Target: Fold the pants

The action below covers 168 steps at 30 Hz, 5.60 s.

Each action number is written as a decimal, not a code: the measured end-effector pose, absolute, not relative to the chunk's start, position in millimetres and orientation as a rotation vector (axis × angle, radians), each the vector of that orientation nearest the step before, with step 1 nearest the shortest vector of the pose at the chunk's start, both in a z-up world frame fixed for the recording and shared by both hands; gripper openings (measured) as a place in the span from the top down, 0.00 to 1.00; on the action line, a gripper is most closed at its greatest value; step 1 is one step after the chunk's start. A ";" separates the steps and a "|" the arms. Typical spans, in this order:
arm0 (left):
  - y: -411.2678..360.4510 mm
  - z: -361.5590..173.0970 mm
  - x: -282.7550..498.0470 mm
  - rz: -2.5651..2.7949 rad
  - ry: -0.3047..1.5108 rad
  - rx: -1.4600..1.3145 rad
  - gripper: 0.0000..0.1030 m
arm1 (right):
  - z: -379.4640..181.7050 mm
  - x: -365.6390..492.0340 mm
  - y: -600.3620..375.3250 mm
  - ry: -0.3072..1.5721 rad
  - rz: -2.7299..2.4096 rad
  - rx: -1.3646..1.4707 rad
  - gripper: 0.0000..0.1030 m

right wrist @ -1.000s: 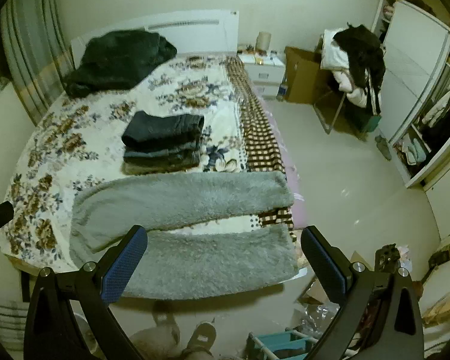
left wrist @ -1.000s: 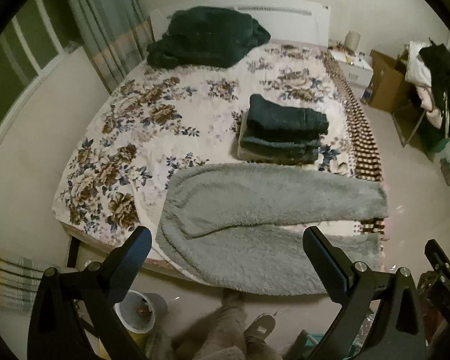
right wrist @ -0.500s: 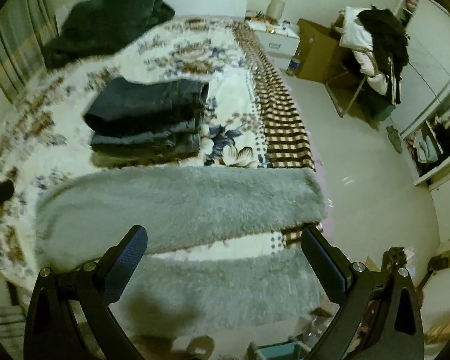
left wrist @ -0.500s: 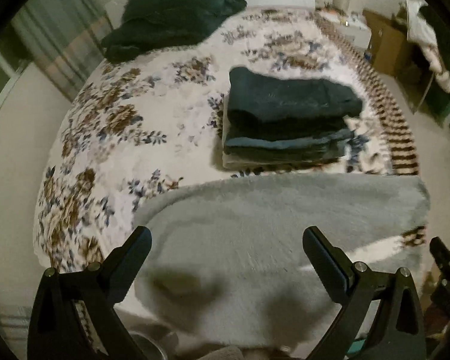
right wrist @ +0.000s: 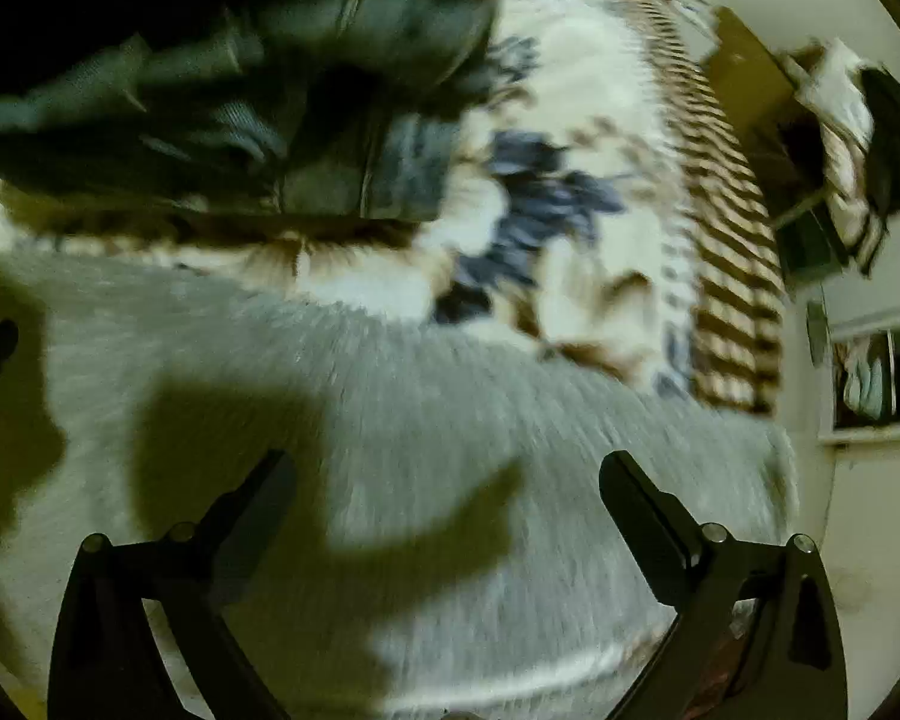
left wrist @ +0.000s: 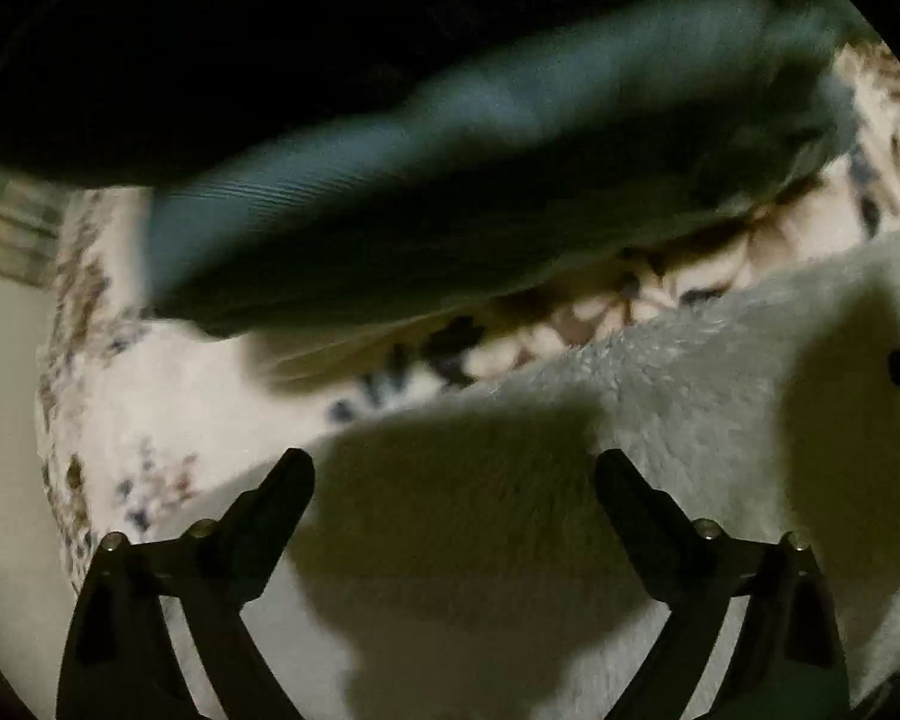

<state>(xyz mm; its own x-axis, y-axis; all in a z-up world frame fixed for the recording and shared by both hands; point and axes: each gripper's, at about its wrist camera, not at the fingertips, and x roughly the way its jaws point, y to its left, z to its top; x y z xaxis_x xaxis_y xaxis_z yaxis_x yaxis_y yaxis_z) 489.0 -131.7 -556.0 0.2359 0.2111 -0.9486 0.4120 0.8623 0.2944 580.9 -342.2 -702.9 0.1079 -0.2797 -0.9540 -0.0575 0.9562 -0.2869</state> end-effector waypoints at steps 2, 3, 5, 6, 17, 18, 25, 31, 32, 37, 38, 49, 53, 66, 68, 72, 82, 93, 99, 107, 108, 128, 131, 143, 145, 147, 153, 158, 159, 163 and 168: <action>-134.0 -570.6 495.3 -0.184 1.381 0.553 0.17 | -730.0 593.9 -342.5 1.495 -0.127 -0.333 0.01; -133.1 -574.3 497.3 -0.204 1.388 0.541 0.18 | -736.5 593.7 -344.4 1.514 -0.107 -0.350 0.02; -129.2 -571.1 500.1 -0.263 1.381 0.482 0.41 | -752.5 599.6 -345.8 1.559 -0.047 -0.338 0.08; -127.1 -568.8 501.2 -0.290 1.381 0.449 0.50 | -757.4 602.3 -347.9 1.576 -0.027 -0.312 0.15; -104.8 -482.1 473.6 -0.335 1.249 0.324 0.94 | -710.6 576.7 -365.6 1.452 -0.098 -0.152 0.90; -100.6 -467.4 467.8 -0.330 1.227 0.305 0.94 | -700.4 570.4 -368.6 1.432 -0.105 -0.144 0.90; -76.5 -385.2 391.0 -0.278 1.111 0.229 0.94 | -622.3 496.3 -360.9 1.257 -0.143 -0.162 0.90; -81.7 -398.6 286.9 -0.232 1.151 0.251 0.94 | -587.2 376.1 -329.3 1.245 -0.138 -0.096 0.90; -78.1 -405.2 270.1 -0.224 1.176 0.237 0.94 | -590.5 355.0 -326.6 1.265 -0.130 -0.089 0.90; -73.6 -461.6 204.7 -0.189 1.277 0.214 0.94 | -636.7 268.4 -309.8 1.409 -0.067 -0.100 0.90; -71.0 -481.6 194.9 -0.192 1.306 0.201 0.94 | -649.1 255.0 -308.4 1.441 -0.059 -0.101 0.90; -49.6 -490.3 186.4 -0.064 1.362 -0.025 0.31 | -681.4 225.9 -339.3 1.652 0.037 -0.003 0.30; -67.9 -463.1 195.1 -0.062 1.279 -0.035 0.31 | -643.9 240.9 -387.8 1.593 -0.068 0.134 0.18; -161.3 -470.3 269.5 -0.106 1.183 0.044 0.30 | -695.2 397.0 -502.8 1.558 -0.440 0.286 0.22; -167.6 -469.0 267.0 -0.121 1.208 0.035 0.30 | -690.4 389.7 -505.4 1.530 -0.523 0.184 0.67; -164.0 -462.1 251.5 -0.176 1.271 0.035 0.30 | -649.0 335.1 -529.3 1.433 -0.586 0.279 0.92; -166.8 -462.7 209.4 -0.212 1.340 -0.031 0.30 | -652.3 160.0 -587.8 1.512 -0.800 0.761 0.64; -205.8 -490.2 214.6 -0.264 1.323 0.070 0.30 | -629.2 223.2 -527.6 1.517 -0.546 0.142 0.27; -240.6 -493.3 219.3 -0.338 1.312 0.083 0.30 | -617.7 204.1 -552.3 1.457 -0.675 0.212 0.95; -237.7 -494.7 205.0 -0.344 1.373 0.003 0.30 | -603.7 106.2 -638.4 1.478 -0.902 0.717 0.65; -237.2 -493.6 202.7 -0.343 1.375 0.003 0.30 | -602.0 102.3 -633.9 1.465 -0.870 0.749 0.56; 87.8 -470.2 295.9 0.102 1.419 -0.225 0.30 | -658.5 210.0 -263.8 1.688 -0.311 0.960 0.52; 113.9 -474.0 340.4 0.141 1.433 -0.315 0.30 | -660.5 231.9 -228.7 1.679 -0.392 0.887 0.52; 112.8 -539.8 395.8 0.039 1.471 -0.276 0.96 | -664.5 293.5 -172.0 1.651 -0.609 0.628 0.50; 132.4 -510.8 370.1 0.011 1.363 -0.333 0.96 | -657.6 297.3 -163.3 1.651 -0.589 0.606 0.50; 157.1 -484.7 334.4 0.018 1.296 -0.362 0.96 | -641.6 293.4 -156.9 1.643 -0.563 0.579 0.50; 230.1 -478.9 231.7 0.182 1.319 -0.436 0.93 | -626.9 264.9 -103.9 1.675 -0.469 0.477 0.50; 266.2 -538.4 165.8 0.271 1.518 -0.674 0.88 | -619.3 233.2 -63.7 1.729 -0.386 0.479 0.49; 270.3 -540.8 158.1 0.280 1.519 -0.720 0.85 | -614.8 225.3 -59.5 1.726 -0.374 0.499 0.45; 272.0 -526.1 153.0 0.267 1.421 -0.777 0.37 | -592.1 194.4 -82.3 1.653 -0.354 0.558 0.39; 265.7 -500.9 175.9 0.289 1.345 -0.655 0.31 | -574.9 171.6 -80.6 1.670 -0.344 0.534 0.39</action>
<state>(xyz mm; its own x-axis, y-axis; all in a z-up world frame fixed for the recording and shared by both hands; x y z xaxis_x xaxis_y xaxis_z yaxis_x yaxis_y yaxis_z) 175.9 265.7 -500.9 0.2237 -0.1721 -0.9594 -0.5510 0.7896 -0.2701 171.6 -80.6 -574.9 -0.1062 0.1514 -0.9827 0.5270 0.8467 0.0735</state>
